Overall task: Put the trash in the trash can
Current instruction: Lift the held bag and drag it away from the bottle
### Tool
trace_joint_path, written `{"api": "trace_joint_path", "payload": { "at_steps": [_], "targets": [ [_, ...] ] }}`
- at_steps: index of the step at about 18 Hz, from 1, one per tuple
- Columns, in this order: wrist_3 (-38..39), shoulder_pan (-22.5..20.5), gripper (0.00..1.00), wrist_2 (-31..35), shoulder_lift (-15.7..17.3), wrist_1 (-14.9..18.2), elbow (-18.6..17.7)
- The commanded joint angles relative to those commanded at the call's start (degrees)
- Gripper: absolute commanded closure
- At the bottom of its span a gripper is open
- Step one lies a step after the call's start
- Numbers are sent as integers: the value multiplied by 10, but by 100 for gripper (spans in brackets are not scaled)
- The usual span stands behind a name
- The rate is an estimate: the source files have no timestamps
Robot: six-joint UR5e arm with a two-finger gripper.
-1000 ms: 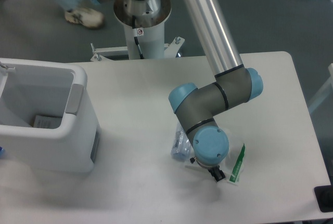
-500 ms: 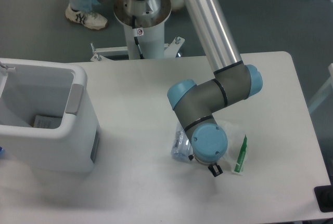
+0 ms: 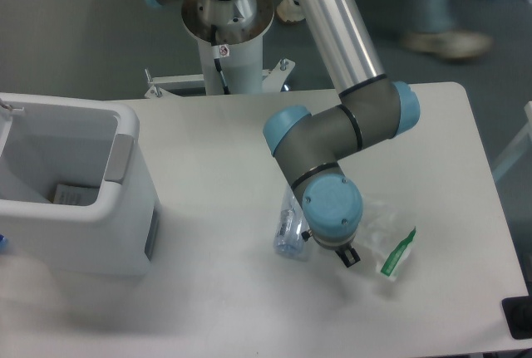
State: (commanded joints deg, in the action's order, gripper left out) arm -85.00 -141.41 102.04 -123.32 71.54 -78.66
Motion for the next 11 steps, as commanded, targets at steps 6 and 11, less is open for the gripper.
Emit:
{"api": "trace_joint_path", "payload": {
  "at_steps": [6, 11],
  "targets": [
    [18, -48, 100, -45, 43, 2, 0],
    [45, -85, 100, -84, 55, 2, 11]
  ]
}}
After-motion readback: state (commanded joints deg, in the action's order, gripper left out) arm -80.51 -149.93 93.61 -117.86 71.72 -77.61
